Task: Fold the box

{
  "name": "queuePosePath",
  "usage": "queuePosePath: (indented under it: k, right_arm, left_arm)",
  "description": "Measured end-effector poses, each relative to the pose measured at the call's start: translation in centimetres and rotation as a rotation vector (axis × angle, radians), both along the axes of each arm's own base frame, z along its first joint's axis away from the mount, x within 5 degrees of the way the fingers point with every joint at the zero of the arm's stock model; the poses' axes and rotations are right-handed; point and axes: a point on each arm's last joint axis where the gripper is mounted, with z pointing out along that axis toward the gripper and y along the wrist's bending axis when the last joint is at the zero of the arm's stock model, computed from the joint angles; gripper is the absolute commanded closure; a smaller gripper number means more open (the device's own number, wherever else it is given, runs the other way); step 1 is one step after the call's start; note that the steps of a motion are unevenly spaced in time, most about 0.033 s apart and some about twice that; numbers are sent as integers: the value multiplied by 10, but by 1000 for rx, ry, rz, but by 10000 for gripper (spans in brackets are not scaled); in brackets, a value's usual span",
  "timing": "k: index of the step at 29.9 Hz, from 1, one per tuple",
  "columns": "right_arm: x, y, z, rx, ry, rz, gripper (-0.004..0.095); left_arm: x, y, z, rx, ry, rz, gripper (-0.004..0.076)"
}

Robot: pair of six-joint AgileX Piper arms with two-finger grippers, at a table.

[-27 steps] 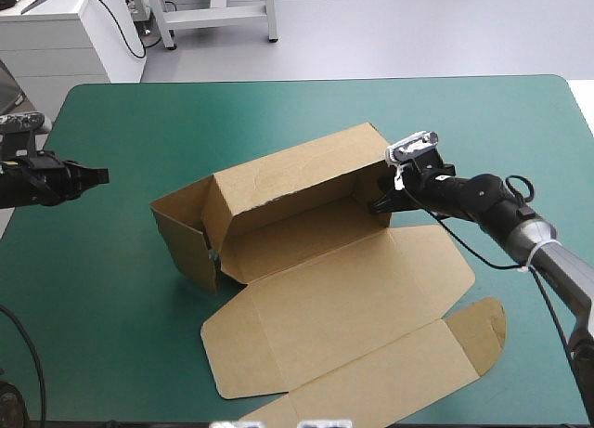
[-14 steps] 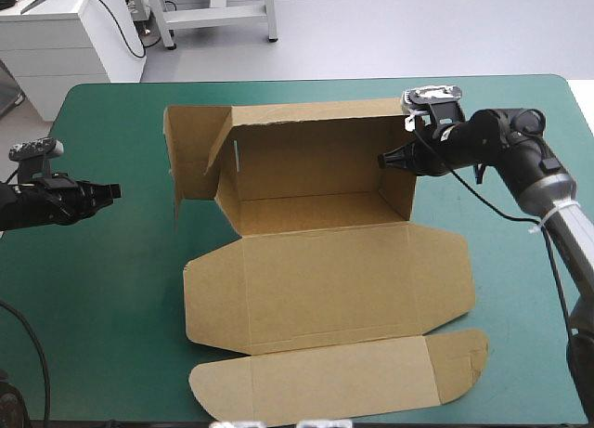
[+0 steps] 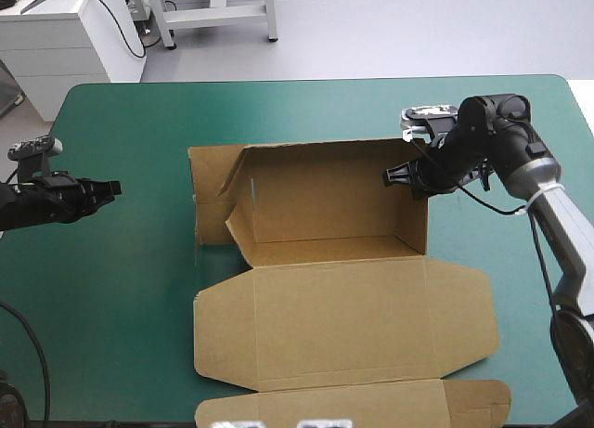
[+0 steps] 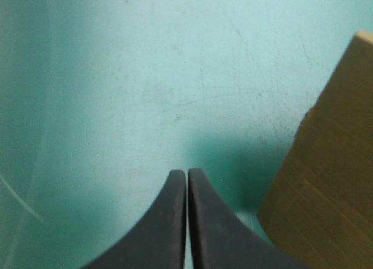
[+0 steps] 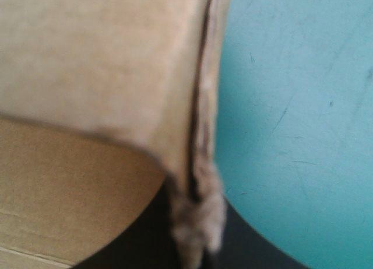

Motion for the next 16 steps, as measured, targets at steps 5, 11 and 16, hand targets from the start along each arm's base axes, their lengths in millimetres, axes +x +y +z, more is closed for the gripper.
queuePosePath:
  k: [5,11,16]
  right_arm:
    - [15,0,-24,-51,50,-7,908]
    - [46,3,-43,-74,23,-16,908]
    - [75,9,-62,-87,20,-24,807]
  left_arm:
    - [1,-1,1,-22,-11,5,731]
    - [1,-2,2,-31,-14,6,731]
    - [1,-2,2,-30,-14,6,731]
